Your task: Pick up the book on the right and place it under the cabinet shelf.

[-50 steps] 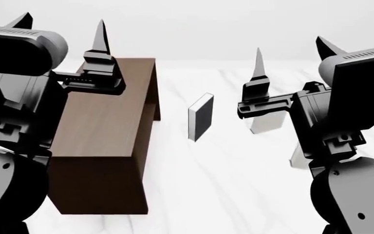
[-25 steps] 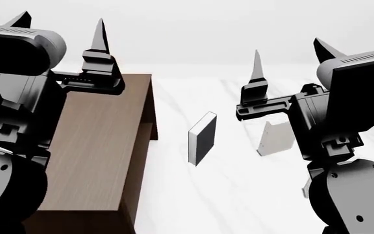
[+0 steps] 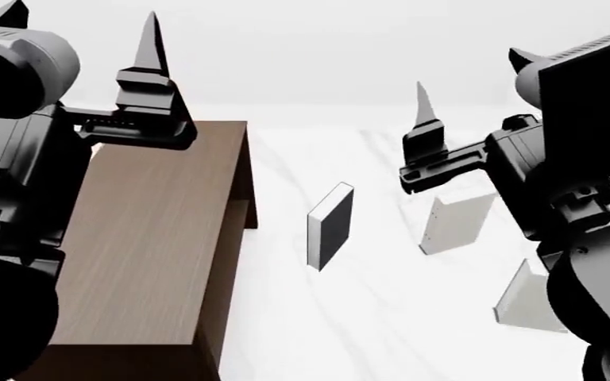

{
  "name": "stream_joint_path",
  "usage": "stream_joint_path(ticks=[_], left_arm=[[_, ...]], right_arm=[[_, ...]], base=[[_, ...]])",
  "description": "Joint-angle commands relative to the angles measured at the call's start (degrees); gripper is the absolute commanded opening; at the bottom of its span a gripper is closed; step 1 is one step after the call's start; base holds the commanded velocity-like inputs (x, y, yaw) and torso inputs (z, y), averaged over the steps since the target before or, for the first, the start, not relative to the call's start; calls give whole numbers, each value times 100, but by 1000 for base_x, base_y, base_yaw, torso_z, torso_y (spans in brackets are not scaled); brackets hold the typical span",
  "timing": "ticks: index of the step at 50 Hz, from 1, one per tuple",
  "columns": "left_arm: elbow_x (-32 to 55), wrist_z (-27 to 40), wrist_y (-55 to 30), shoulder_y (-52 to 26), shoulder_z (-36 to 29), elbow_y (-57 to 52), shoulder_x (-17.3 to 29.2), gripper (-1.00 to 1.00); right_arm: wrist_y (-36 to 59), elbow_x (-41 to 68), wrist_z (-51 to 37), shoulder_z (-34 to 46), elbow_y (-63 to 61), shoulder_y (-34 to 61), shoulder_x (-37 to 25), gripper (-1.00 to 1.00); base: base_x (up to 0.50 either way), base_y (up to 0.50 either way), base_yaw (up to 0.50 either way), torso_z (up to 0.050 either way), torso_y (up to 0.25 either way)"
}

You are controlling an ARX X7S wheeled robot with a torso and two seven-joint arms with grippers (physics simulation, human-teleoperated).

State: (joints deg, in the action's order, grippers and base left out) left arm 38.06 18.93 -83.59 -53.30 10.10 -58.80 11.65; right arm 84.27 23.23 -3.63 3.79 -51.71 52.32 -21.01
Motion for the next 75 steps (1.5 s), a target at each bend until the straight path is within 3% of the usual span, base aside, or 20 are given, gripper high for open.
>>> stream_joint_path(ticks=[1, 7, 16, 22, 32, 47, 60, 75], left_arm=[[1548, 1024, -201, -107, 496, -94, 364, 100], [2159, 1406, -183, -22, 771, -71, 576, 100], [2841, 1861, -132, 13, 939, -34, 752, 100], [3016, 2022, -15, 77, 928, -18, 879, 100], [3153, 2189, 226, 203, 871, -8, 1075, 100], [2916, 2177, 681, 563, 664, -2, 1359, 100], [2831, 2217, 975, 745, 548, 11, 1554, 100], [2808, 2287, 1269, 905, 407, 51, 1741, 100]], right_arm=[[103, 1644, -173, 620, 749, 1270, -1874, 100], [-523, 1527, 978, 1557, 1442, 1977, -2796, 100], [-490, 710, 3075, 4575, 2124, 3628, -3856, 100], [-481, 63, 4585, 6374, 2424, 4688, -4065, 100], [-575, -930, 5977, 8468, 3170, 5832, -3989, 100], [-584, -1126, 6573, 9295, 3611, 5978, -3820, 100], [-65, -1041, 6972, 9780, 3266, 6112, -3897, 100], [-234, -842, 6539, 9477, 3603, 5366, -3788, 100]], base=[[0, 0, 0, 0, 0], [0, 0, 0, 0, 0], [0, 0, 0, 0, 0], [0, 0, 0, 0, 0], [0, 0, 0, 0, 0], [0, 0, 0, 0, 0], [0, 0, 0, 0, 0], [0, 0, 0, 0, 0]])
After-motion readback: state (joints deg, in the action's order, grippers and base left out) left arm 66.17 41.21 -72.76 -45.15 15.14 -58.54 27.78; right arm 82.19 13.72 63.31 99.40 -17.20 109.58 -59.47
